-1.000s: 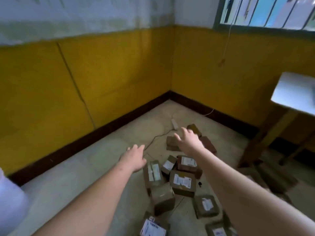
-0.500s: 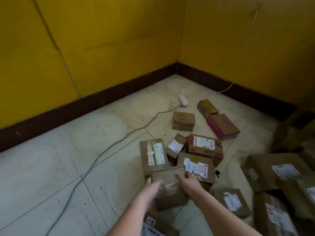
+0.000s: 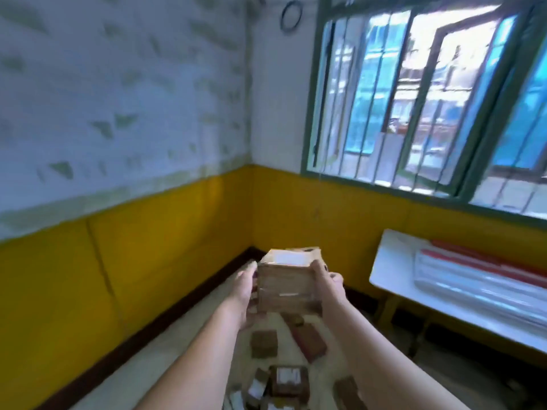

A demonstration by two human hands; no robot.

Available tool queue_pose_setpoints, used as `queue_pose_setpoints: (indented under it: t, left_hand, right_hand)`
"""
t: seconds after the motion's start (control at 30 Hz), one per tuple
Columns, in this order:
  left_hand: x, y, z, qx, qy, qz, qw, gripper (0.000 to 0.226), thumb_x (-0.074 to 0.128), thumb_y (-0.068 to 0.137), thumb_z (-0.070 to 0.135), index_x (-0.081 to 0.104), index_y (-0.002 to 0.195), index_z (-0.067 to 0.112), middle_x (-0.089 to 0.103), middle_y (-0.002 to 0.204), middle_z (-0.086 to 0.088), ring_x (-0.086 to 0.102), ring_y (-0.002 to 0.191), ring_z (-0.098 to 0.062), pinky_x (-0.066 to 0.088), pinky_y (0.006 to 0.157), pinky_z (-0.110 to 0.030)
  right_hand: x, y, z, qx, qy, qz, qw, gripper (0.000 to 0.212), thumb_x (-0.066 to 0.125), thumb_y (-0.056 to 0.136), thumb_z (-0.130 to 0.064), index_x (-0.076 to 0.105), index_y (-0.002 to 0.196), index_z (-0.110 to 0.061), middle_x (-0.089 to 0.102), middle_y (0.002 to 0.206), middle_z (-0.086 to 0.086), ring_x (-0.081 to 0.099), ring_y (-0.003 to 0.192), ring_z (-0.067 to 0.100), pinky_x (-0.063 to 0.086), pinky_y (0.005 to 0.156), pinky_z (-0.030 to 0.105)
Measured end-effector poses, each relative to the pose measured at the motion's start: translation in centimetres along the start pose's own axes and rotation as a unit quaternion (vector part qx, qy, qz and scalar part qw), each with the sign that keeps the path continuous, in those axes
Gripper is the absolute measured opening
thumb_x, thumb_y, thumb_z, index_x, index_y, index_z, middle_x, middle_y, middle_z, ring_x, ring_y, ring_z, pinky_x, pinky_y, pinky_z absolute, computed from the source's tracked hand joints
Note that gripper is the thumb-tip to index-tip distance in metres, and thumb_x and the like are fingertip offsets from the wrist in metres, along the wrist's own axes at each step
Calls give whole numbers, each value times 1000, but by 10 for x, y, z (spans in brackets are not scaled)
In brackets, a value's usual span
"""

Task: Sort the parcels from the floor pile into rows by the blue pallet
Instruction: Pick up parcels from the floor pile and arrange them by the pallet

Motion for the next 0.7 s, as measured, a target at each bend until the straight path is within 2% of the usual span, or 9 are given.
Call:
queue_pose_setpoints:
  t: [0.07,0.17,0.27,0.3,0.4,0.47,0.57,0.63,0.7]
  left_hand:
    - [33,-64,57,6,0,-49,999,60,38,91,71,66,106,20,71,103,-10,65,96,-29,54,75,-40]
    - [82,-143,105,37,39,-116,992,55,47,88,66,70,104,19,75,87,-10,68,85,-27,57,63,-32]
    - [132,-214,116,56,54,-168,983,71,66,59,66,69,112,20,68,116,-21,64,110,-35,54,87,-49]
    - [145,-234,114,58,57,-180,980,70,67,60,67,68,112,20,65,122,-22,62,114,-37,51,90,-51]
    - [192,-299,100,68,56,-209,974,59,68,76,63,63,118,22,64,122,-19,62,111,-37,54,86,-49]
    - [231,-334,86,63,56,-227,970,59,73,74,58,63,119,21,64,120,-20,65,107,-37,54,88,-53]
    - [304,-388,53,82,92,-265,956,54,72,77,55,63,118,20,63,120,-19,64,108,-37,52,91,-52]
    - [360,-429,20,94,115,-294,944,48,67,82,54,64,117,20,64,115,-17,65,101,-35,56,83,-46]
    - [415,-470,-20,95,131,-315,935,41,63,85,52,64,109,18,63,101,-15,64,87,-32,56,73,-41]
  right_hand:
    - [-44,-51,-59,-54,-6,7,998,68,48,60,-73,40,111,-27,55,114,7,53,110,32,46,98,52]
    - [-110,-121,-116,-139,-22,13,990,76,40,62,-74,47,126,-32,59,120,5,55,111,29,47,97,50]
    - [-176,-198,-154,-208,-6,7,978,71,41,65,-67,56,124,-30,63,113,4,59,104,26,54,82,41]
    - [-197,-221,-161,-226,4,5,974,68,44,67,-65,57,123,-28,63,112,4,60,102,26,54,80,40]
    - [-275,-279,-160,-253,27,17,967,67,48,71,-63,56,126,-26,63,115,7,61,101,25,53,84,44]
    - [-331,-312,-151,-251,49,22,967,51,50,85,-55,55,125,-24,62,109,7,60,94,22,51,74,37]
    - [-429,-350,-127,-222,73,32,972,17,48,98,-39,59,105,-28,59,93,1,56,83,17,44,73,31]
    - [-502,-376,-101,-194,85,55,976,12,50,96,-38,60,93,-30,58,88,-1,55,81,16,43,77,34]
    - [-574,-402,-70,-165,98,88,977,15,54,94,-41,62,90,-30,57,83,-2,54,78,15,44,73,32]
Point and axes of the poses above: each hand's wrist, its own y-axis towards the middle knuckle, its own x-axis out of the palm, z = x × y, the point moved 7 cm from there along y, towards the middle knuckle
